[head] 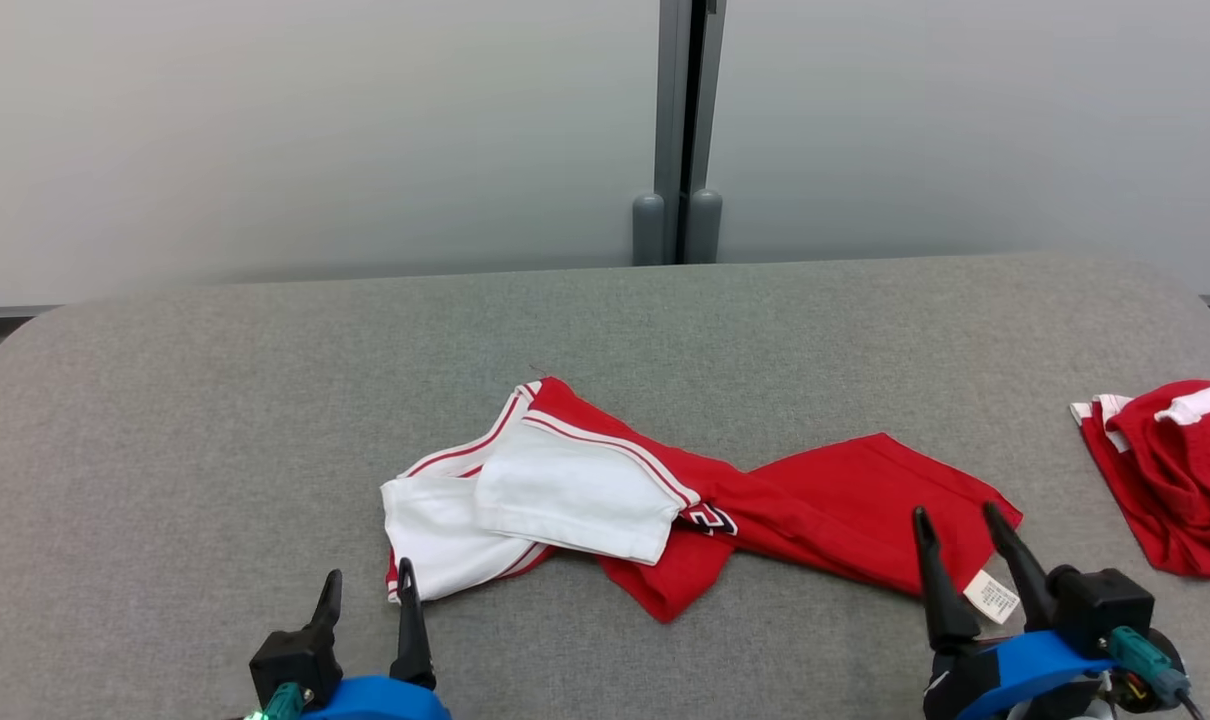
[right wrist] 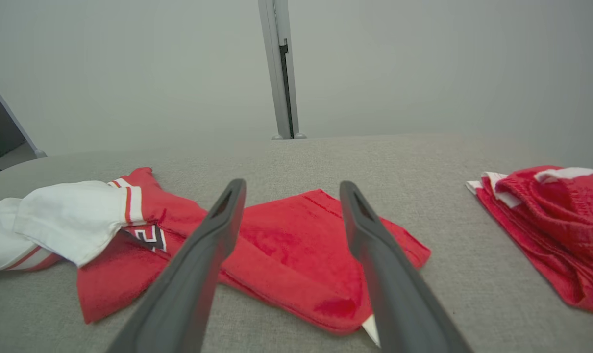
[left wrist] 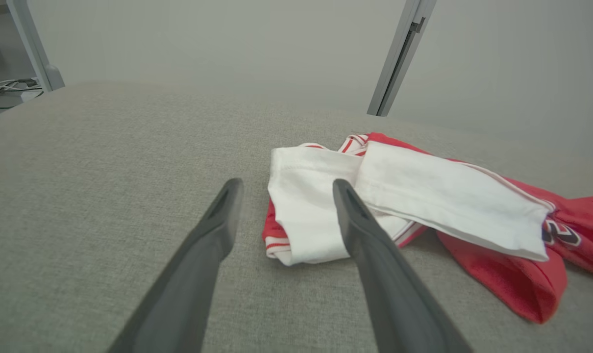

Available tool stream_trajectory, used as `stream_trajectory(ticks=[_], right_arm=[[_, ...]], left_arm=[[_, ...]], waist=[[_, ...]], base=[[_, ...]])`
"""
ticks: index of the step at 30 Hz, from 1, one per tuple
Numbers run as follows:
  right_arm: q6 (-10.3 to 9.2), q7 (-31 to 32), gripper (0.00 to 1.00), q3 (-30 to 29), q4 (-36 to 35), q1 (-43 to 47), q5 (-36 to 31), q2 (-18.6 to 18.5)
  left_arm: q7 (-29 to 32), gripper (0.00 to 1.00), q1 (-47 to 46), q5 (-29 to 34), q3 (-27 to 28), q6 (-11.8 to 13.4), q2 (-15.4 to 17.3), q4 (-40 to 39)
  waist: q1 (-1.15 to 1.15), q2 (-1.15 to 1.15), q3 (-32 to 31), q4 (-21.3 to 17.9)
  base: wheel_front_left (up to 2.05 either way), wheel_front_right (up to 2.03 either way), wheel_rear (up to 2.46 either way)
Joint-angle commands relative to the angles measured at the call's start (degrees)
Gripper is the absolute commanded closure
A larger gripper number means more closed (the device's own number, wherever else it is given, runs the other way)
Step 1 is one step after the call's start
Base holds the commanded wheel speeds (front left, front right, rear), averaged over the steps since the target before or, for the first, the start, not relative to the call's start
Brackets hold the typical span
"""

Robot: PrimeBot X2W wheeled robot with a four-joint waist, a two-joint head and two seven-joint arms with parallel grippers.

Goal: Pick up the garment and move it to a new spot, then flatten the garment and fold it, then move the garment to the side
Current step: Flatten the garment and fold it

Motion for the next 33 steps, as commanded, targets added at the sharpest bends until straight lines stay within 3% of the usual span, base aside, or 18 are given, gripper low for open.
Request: stream_trajectory(ticks=[1, 8, 12, 19, 31, 32, 33], right_arm=[[0.01, -0.27, 0.00, 0.39, 0.72, 0.68, -0.39, -0.14], [0.01, -0.27, 0.00, 1.41, 1.66, -0.15, 0.45, -0.14], [0.01, -0.27, 0.00, 1.97, 1.80, -1.16, 0.65, -0.17], [0.01, -0.27, 0.00, 2.07, 1.50, -3.08, 1.07, -0.16], [0.01, -0.27, 0.00, -0.02, 1.11, -4.63, 0.64, -0.14], [0.01, -0.27, 0.00, -0.27, 1.26, -4.68, 0.61, -0.15], [0.01, -0.27, 0.00, -0.63, 1.51, -4.73, 0.62, -0.15]], left_arm=[[-0.13, 0.00, 0.74, 1.02, 0.39, -0.08, 0.01, 0.38], [-0.13, 0.00, 0.14, 0.29, -0.01, -1.52, -0.01, 0.66], [-0.13, 0.00, -2.32, -2.03, -2.09, -4.17, 0.00, 1.79], [-0.13, 0.00, -9.20, -6.57, -4.75, -6.65, 0.00, 6.10], [-0.13, 0.00, -13.67, -7.47, -3.15, -7.92, 0.01, 10.00], [-0.13, 0.13, -13.61, -7.40, -3.38, -8.03, 0.01, 9.82], [-0.13, 0.62, -13.46, -7.36, -3.64, -8.08, 0.01, 9.66]], waist=[[0.00, 0.00, -0.27, 0.12], [0.00, 0.00, -0.06, 0.47], [0.00, 0.00, 1.71, -0.31], [0.00, 0.00, 6.44, -2.99], [0.00, 0.00, 10.13, -5.30], [0.00, 0.00, 10.19, -5.26], [0.00, 0.00, 10.22, -5.19]], base=[[0.00, 0.00, 0.00], [0.00, 0.00, 0.00], [0.00, 0.00, 0.00], [0.00, 0.00, 0.00], [0.00, 0.00, 0.00], [0.00, 0.00, 0.00], [0.00, 0.00, 0.00]])
